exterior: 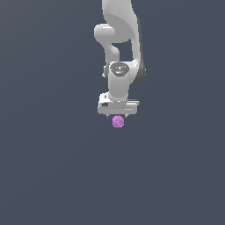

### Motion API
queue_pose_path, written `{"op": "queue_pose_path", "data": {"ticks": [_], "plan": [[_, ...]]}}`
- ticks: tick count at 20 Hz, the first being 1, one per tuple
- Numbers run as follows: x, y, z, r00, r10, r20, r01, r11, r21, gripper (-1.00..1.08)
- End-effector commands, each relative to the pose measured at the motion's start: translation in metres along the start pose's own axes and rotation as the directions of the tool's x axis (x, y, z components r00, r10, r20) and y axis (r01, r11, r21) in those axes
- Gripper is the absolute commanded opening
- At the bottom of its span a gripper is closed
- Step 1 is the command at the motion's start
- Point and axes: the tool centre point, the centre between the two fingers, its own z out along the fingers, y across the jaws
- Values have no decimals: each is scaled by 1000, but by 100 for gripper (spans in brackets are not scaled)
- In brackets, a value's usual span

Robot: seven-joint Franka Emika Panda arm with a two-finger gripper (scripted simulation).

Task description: Pick up the object and move it to a goal position.

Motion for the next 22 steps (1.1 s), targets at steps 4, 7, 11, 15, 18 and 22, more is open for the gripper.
{"op": "queue_pose_path", "data": {"ticks": [4,7,11,15,18,22], "plan": [[-10,-8,9,1000,-9,1,9,1000,2,100],[-9,-7,8,1000,-8,2,8,1000,2,100],[-10,-7,15,1000,-8,2,8,1000,2,100],[-11,-7,32,1000,-8,2,8,1000,2,100],[-11,-7,46,1000,-8,2,8,1000,2,100],[-11,-8,57,1000,-9,2,9,1000,2,100]]}}
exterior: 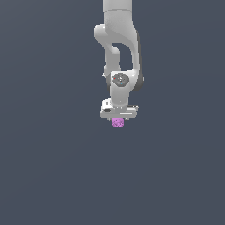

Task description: Pick up the object and move it to a goal position.

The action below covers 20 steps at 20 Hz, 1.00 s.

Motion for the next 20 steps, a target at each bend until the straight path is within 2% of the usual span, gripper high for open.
{"op": "queue_pose_path", "data": {"ticks": [1,3,4,15,20], "plan": [[1,0,5,1000,0,-1,0,1000,0,100],[1,0,6,1000,0,-1,0,1000,0,100],[1,0,6,1000,0,-1,0,1000,0,-100],[1,0,5,1000,0,-4,0,1000,0,-100],[9,6,0,999,-6,-33,6,1000,4,-100]]}}
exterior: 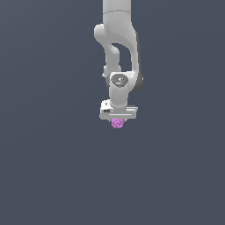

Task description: Pick up the object and move it to a goal position.

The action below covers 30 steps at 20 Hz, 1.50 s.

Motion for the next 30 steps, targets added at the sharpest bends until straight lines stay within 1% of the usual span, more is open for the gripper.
{"op": "queue_pose_path", "data": {"ticks": [1,4,7,13,21,30], "plan": [[6,5,-4,1000,-4,-22,4,1000,2,-100],[17,13,-11,998,-12,-63,12,1000,7,-100],[30,24,-21,993,-22,-115,23,1000,12,-100],[59,48,-46,971,-43,-234,49,999,23,-100],[93,78,-82,922,-65,-382,85,996,35,-100],[118,103,-118,860,-80,-504,117,992,42,-100]]}}
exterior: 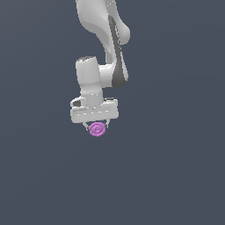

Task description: Pick up the object and move it to a goal position.

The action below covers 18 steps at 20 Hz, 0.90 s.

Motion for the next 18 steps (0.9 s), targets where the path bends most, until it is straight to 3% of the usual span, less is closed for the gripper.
{"op": "queue_pose_path", "data": {"ticks": [1,18], "plan": [[10,7,-6,999,-7,-36,7,1000,5,-100],[68,51,-54,963,-43,-265,54,998,35,-100]]}}
